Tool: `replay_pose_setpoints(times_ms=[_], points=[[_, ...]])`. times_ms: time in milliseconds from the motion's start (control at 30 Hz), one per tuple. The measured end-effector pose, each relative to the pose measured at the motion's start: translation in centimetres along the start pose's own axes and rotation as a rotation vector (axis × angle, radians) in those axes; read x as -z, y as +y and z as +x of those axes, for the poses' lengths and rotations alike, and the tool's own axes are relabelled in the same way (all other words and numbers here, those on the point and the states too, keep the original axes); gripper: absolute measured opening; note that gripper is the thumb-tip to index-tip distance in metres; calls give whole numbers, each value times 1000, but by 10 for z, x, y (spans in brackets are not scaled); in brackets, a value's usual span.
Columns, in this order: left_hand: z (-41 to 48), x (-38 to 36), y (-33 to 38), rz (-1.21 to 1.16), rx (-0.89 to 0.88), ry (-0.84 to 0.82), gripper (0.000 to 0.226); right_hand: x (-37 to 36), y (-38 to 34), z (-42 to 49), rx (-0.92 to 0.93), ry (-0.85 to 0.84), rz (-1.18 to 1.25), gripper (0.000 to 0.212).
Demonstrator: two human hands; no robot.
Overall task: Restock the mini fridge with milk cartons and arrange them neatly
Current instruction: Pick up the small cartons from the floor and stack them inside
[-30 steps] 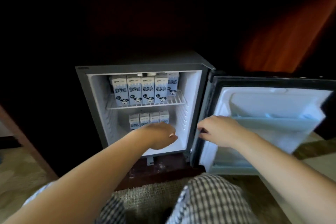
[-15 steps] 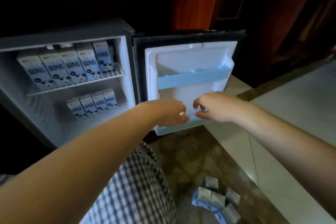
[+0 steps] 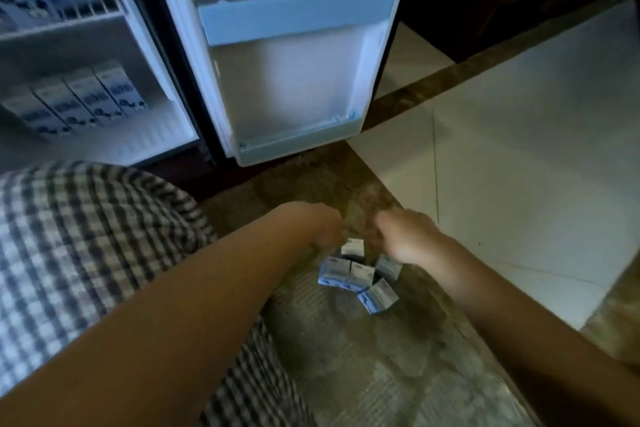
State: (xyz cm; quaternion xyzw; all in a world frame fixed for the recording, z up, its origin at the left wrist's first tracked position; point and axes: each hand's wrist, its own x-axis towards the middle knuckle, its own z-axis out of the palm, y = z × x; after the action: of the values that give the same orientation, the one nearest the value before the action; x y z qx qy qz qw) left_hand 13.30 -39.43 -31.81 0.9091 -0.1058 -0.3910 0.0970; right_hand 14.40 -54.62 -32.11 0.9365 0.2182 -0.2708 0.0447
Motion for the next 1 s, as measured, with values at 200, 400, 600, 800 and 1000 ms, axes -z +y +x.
replay_pose_setpoints(times_ms=[200, 400, 600, 800, 1000], points=[[30, -73, 17, -274, 20, 80, 39, -101, 25, 10, -137, -56, 100, 29], [42, -128, 30, -316, 45, 31, 39, -161, 28, 8, -315, -56, 235, 42], [41, -140, 22, -360, 28, 1, 48, -185, 14, 16, -385, -47, 272, 45], [36, -136, 20, -332, 23, -8, 50, -182, 21, 8, -357, -49, 202, 38], [29, -116, 18, -293, 22, -3, 53, -159, 28, -17, -237, 49, 142, 43]])
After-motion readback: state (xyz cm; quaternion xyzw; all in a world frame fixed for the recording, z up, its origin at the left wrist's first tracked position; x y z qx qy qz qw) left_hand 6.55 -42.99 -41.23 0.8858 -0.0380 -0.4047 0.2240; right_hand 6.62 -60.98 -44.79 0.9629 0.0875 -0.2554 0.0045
